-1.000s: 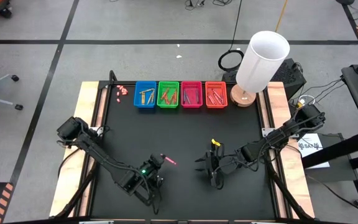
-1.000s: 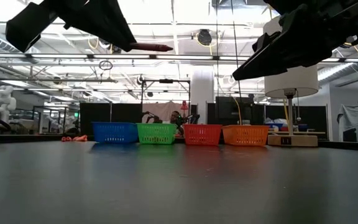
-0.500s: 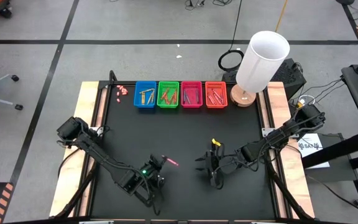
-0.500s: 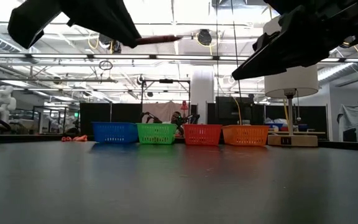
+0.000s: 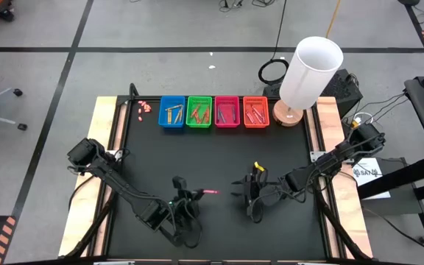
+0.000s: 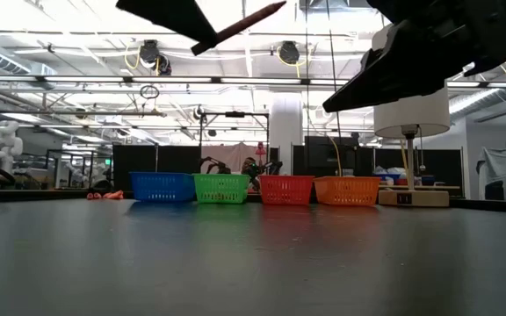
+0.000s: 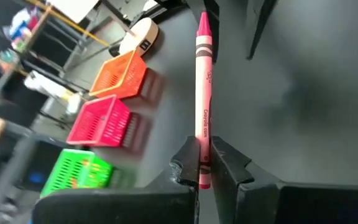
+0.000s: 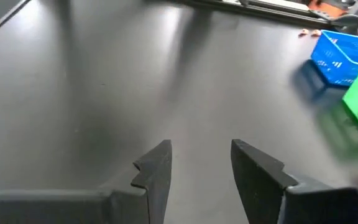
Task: Sort crayons
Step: Put the red crayon into the orange bin
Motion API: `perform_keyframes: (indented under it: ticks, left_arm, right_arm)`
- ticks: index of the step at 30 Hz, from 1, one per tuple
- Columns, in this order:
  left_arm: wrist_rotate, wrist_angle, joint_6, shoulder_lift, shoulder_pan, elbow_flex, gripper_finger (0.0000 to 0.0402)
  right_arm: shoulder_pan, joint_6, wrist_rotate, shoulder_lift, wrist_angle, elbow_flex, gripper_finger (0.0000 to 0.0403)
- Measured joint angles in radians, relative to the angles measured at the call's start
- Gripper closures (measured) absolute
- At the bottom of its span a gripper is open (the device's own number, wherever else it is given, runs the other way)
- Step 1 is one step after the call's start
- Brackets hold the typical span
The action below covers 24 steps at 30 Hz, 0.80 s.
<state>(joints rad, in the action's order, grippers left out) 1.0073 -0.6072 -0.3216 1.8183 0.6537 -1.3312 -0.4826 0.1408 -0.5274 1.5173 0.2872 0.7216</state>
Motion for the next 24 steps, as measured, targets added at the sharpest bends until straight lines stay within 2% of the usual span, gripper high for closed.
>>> perform_keyframes:
  ticks: [4,7,13,16,19,24]
  left_arm:
    - [-0.004,0.047,-0.082,0.000,0.000,0.000,0.0384]
    - [-0.004,0.096,-0.111,0.000,-0.002,0.000,0.0384]
    - [-0.003,0.195,-0.118,0.000,-0.013,0.000,0.0384]
    - [-0.003,0.264,-0.113,0.001,-0.019,0.000,0.0384]
    - [-0.002,0.360,-0.056,0.001,-0.022,0.000,0.0384]
    - [0.000,0.509,0.118,0.001,-0.025,0.000,0.0384]
  right_arm:
    - [-0.004,0.025,-0.061,0.005,0.010,0.000,0.0252]
    - [-0.004,0.053,-0.115,0.052,0.083,0.000,0.0252]
    - [-0.003,0.020,-0.128,0.226,0.427,0.000,0.0252]
    - [-0.002,-0.034,-0.167,0.253,0.515,0.000,0.0252]
    - [-0.012,-0.109,-0.206,0.228,0.587,0.000,0.0252]
    - [-0.056,-0.275,-0.205,0.150,0.668,0.000,0.0252]
